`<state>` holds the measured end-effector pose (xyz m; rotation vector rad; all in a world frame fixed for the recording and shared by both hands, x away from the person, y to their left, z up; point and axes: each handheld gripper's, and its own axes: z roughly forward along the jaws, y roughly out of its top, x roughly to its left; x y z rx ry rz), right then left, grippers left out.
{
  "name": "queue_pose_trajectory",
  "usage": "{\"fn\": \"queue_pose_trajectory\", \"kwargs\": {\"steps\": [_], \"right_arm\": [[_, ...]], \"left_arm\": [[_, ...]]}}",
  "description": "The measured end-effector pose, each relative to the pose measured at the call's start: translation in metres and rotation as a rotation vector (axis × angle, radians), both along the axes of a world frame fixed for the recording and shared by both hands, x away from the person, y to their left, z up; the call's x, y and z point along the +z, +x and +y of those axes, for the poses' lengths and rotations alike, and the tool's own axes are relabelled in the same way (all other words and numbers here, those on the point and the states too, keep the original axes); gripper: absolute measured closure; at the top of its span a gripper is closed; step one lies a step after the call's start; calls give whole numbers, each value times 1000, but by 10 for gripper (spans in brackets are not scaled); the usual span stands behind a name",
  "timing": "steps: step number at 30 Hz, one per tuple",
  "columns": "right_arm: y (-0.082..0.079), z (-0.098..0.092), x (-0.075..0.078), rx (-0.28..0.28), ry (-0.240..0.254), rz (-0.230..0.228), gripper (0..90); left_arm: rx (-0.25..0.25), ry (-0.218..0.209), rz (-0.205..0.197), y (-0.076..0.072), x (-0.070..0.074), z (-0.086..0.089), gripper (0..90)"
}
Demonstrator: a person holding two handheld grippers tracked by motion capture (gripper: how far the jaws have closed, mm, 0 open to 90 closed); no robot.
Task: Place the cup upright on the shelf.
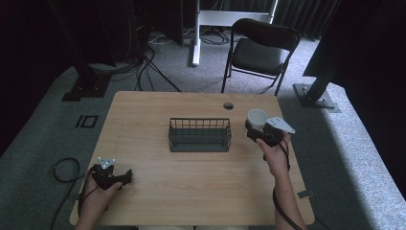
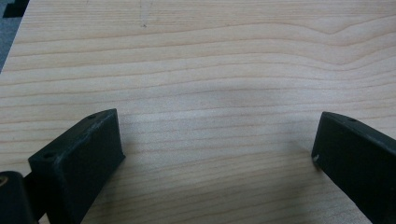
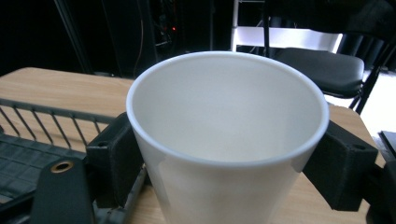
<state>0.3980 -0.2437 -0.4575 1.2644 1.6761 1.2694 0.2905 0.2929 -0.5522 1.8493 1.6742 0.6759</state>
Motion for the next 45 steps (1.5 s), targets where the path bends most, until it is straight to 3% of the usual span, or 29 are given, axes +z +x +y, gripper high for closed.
{"fn": "queue_pose_trajectory", "kwargs": {"steps": [18,27,45], "right_arm": [[-1,30,40,73,-18,-75,201],[-1,51,54,127,-24,-86,201],[2,104,44,243,-22,-67,200]], "left_arm": [[-2,3,2,0,0,0,20],[-1,1,1,0,0,0,20],[0,1,1,0,0,0,21]]}}
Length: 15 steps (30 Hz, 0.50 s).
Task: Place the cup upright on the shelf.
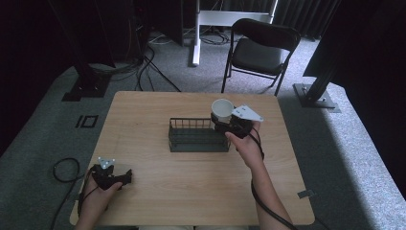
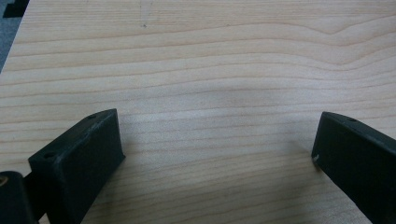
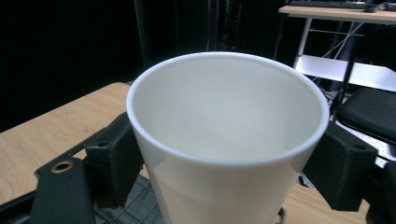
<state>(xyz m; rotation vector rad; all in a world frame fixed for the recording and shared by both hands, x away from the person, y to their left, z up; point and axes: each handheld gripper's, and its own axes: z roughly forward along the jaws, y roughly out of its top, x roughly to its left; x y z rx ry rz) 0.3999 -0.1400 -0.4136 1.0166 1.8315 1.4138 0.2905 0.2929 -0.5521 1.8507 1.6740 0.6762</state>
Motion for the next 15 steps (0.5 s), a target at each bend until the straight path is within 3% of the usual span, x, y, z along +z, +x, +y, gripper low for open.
{"fn": "queue_pose_trajectory", "kwargs": {"steps": [15], "right_arm": [[7,32,-19,50,-21,41,201]], "left_arm": [[-1,1,1,0,0,0,21]]}}
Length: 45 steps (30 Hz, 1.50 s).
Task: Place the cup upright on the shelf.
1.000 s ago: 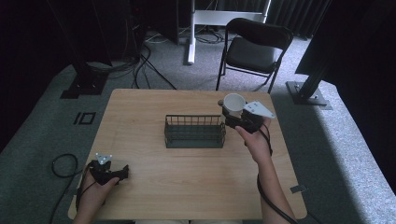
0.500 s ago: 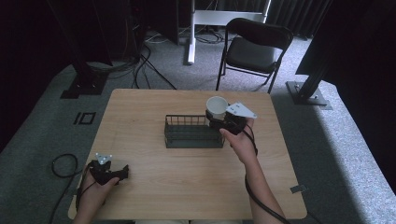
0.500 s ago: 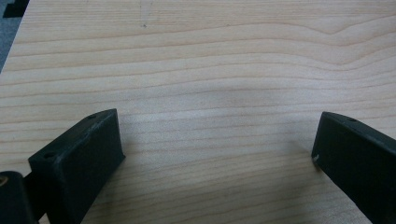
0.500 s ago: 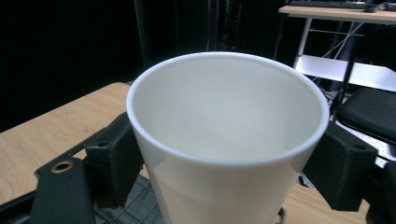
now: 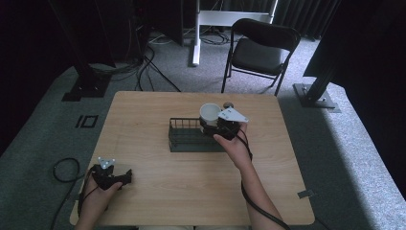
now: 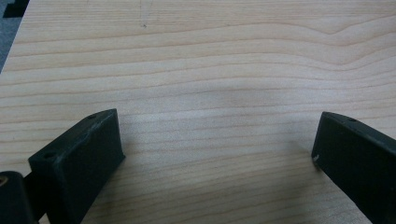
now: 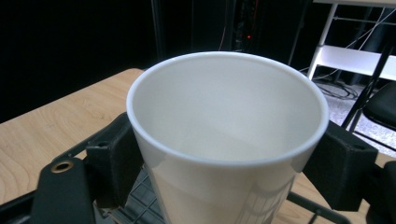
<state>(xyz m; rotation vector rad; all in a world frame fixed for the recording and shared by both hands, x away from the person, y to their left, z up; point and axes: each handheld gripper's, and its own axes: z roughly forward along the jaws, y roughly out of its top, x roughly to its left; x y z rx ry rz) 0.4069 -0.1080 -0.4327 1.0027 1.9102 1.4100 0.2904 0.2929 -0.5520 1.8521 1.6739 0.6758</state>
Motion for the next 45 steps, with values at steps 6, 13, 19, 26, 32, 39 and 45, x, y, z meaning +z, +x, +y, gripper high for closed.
{"fn": "queue_pose_trajectory", "kwargs": {"steps": [6,13,19,26,32,39,45], "right_arm": [[4,7,-8,3,-11,8,201],[6,16,-19,8,-11,40,200],[10,21,-28,2,-28,50,201],[13,25,-37,9,-37,73,200],[13,28,-42,4,-55,74,200],[15,25,-47,0,-40,73,200],[15,24,-49,-6,-26,70,199]], "left_arm": [[0,0,0,0,0,0,20],[0,0,0,0,0,0,20],[0,0,0,0,0,0,20],[0,0,0,0,0,0,21],[0,0,0,0,0,0,21],[0,0,0,0,0,0,21],[0,0,0,0,0,0,21]]}}
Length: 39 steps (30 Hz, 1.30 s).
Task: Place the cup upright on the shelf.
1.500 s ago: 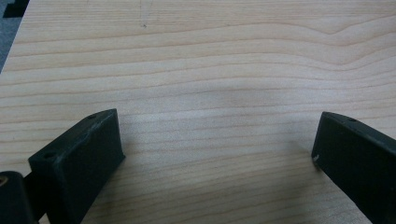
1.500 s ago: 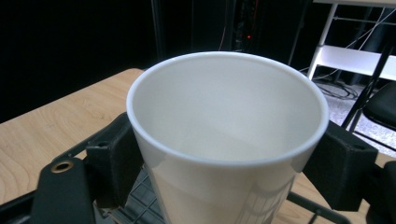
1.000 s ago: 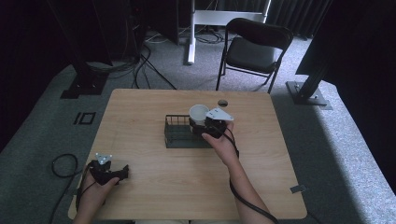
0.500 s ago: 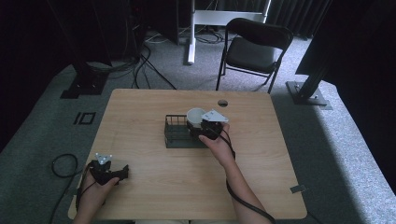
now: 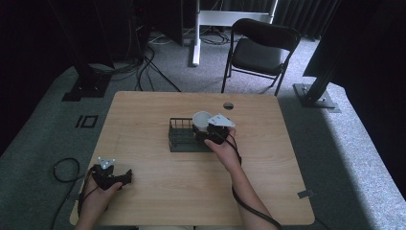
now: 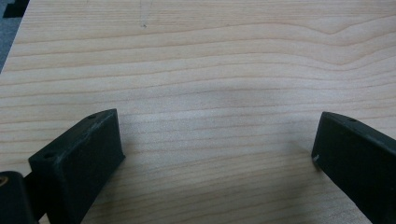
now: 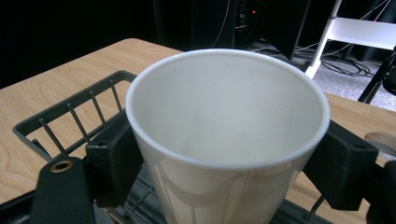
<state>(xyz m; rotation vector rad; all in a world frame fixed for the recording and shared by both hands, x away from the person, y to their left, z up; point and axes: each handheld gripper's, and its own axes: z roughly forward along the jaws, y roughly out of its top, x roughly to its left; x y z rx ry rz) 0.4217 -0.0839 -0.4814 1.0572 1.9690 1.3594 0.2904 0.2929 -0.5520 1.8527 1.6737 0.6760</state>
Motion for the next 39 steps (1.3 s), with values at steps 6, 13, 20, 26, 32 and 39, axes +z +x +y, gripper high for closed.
{"fn": "queue_pose_trajectory", "kwargs": {"steps": [6,13,20,26,32,39], "right_arm": [[1,-2,0,9,7,4,194],[-1,-4,0,6,-19,-6,113],[-7,-10,1,5,6,-14,113],[-13,-14,4,14,0,-27,113],[-19,-20,6,12,-4,-45,113],[-26,-28,7,7,0,-47,113]], "left_arm": [[0,0,0,0,0,0,20],[0,0,0,0,0,0,21],[0,0,0,0,0,0,21],[0,0,0,0,0,0,21],[0,0,0,0,0,0,21],[0,0,0,0,0,0,21]]}}
